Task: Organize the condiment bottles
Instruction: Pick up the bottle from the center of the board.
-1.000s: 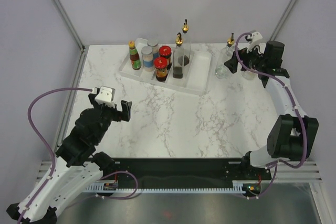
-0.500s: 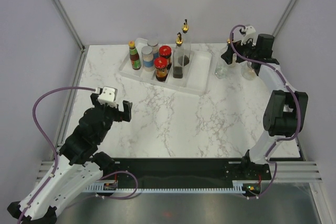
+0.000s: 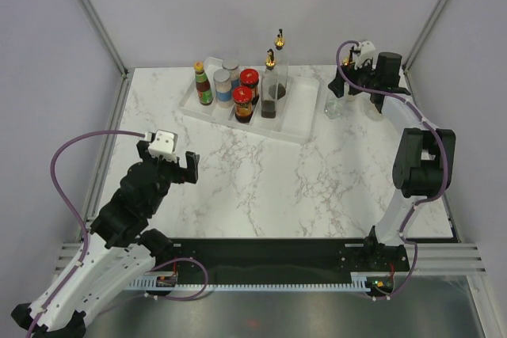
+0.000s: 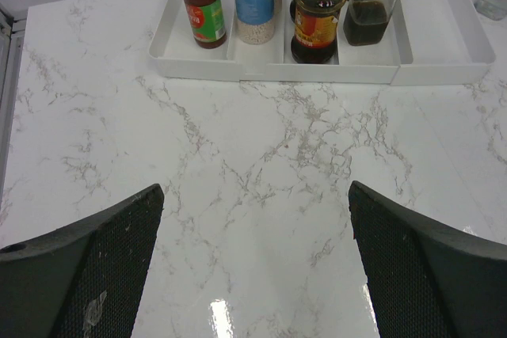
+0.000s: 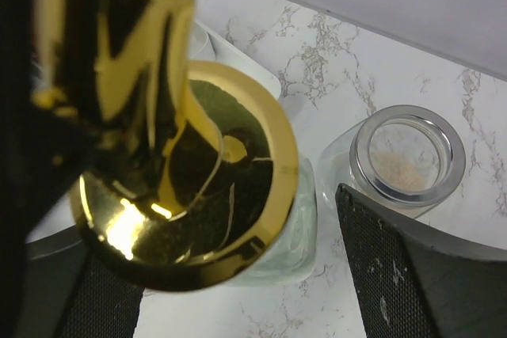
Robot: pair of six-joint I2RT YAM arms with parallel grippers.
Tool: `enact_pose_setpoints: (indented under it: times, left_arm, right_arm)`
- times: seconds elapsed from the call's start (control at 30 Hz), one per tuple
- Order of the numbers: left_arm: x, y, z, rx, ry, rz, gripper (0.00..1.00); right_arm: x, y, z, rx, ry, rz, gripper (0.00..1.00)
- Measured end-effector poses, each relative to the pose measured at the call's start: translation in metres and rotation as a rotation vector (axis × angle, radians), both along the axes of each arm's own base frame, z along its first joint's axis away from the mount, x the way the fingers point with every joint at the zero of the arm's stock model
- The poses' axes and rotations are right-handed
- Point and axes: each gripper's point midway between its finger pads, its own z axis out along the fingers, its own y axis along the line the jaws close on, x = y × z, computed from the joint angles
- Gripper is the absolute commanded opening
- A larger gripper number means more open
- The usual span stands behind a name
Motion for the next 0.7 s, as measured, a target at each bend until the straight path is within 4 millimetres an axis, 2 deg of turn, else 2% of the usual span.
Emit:
enact_pose_setpoints:
  times: [0.2, 0.3, 0.33, 0.37, 0.43, 0.5, 0.7]
  left_arm:
    - [0.0, 0.0, 0.0, 0.0, 0.0, 0.0, 1.0]
    - [0.0, 0.0, 0.0, 0.0, 0.0, 0.0, 1.0]
    - [0.0, 0.0, 0.0, 0.0, 0.0, 0.0, 1.0]
    - [0.0, 0.0, 0.0, 0.0, 0.0, 0.0, 1.0]
    - [0.0, 0.0, 0.0, 0.001, 0.0, 0.001, 1.0]
    - [0.0, 0.0, 0.0, 0.0, -0.001, 0.001, 1.0]
    - [0.0, 0.001, 0.001, -0.002, -0.005, 0.004, 1.0]
  right_arm:
    - [0.005, 0.0, -0.006, -0.013, -0.005, -0.01, 0.79]
    - [0.006, 0.0, -0.005, -0.015, -0.014, -0.007, 0.61]
    - [0.007, -0.001, -0.004, -0.019, -0.019, -0.008, 0.29]
    - [0.008, -0.001, -0.004, -0.023, -0.024, -0.006, 0.18]
    - [0.008, -0.001, -0.003, -0.021, -0.027, -0.006, 0.05]
    - [0.008, -0.001, -0.003, -0.022, -0.028, -0.009, 0.0]
    - [-0.003, -0.002, -0.002, -0.041, -0.034, -0.005, 0.0]
